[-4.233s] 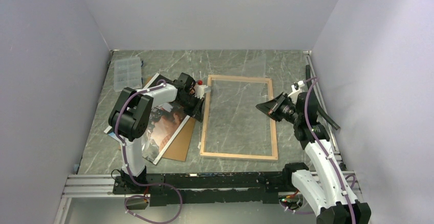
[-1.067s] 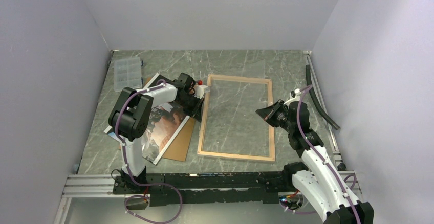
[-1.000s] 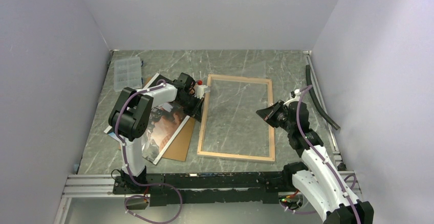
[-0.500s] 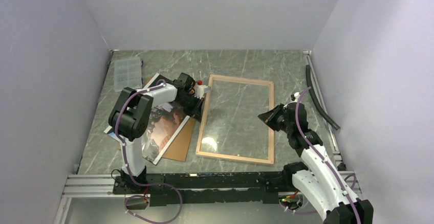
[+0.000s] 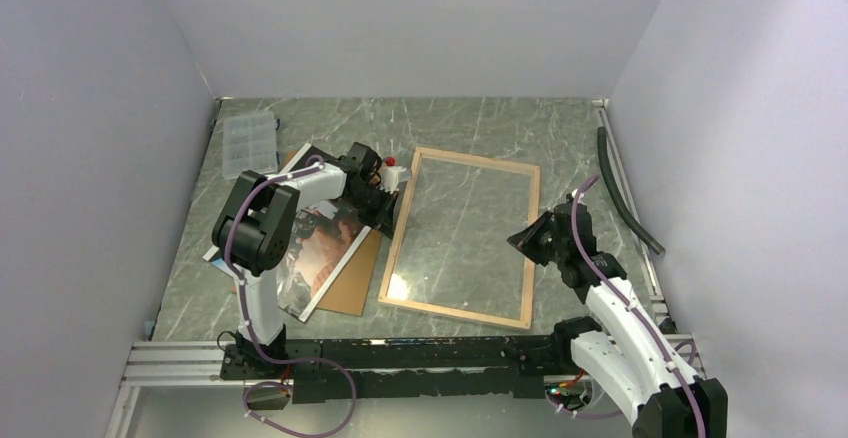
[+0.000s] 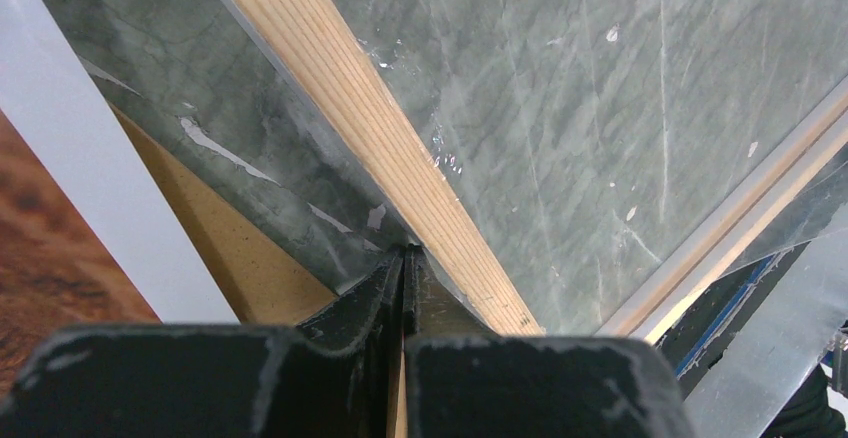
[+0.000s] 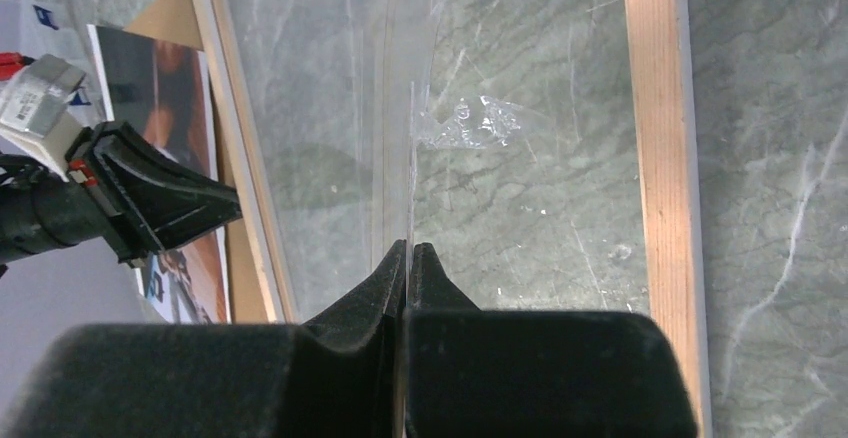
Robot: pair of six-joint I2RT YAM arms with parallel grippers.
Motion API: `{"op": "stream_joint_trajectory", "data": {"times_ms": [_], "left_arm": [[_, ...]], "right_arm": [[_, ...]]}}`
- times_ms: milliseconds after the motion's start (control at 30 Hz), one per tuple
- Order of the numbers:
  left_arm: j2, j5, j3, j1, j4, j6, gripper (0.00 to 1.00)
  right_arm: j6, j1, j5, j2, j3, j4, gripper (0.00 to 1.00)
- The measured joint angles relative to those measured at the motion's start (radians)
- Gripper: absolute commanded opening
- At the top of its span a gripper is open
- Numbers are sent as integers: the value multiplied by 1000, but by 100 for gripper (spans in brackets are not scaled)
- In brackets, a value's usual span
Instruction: Put the photo into the frame
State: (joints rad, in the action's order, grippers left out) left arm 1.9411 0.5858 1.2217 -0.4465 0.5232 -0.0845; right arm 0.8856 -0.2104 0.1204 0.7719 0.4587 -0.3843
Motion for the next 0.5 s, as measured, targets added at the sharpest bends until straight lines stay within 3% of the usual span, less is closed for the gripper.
{"op": "stream_joint_trajectory", "data": {"times_ms": [300, 400, 500], "left_arm": [[0, 0, 0, 0, 0, 0, 7], [0, 0, 0, 0, 0, 0, 7], [0, 0, 0, 0, 1, 0, 7]], "right_arm": [[-3, -23, -16, 13, -2, -8, 0], [-9, -24, -17, 18, -2, -8, 10], [-33, -28, -16, 34, 4, -25, 28]]}}
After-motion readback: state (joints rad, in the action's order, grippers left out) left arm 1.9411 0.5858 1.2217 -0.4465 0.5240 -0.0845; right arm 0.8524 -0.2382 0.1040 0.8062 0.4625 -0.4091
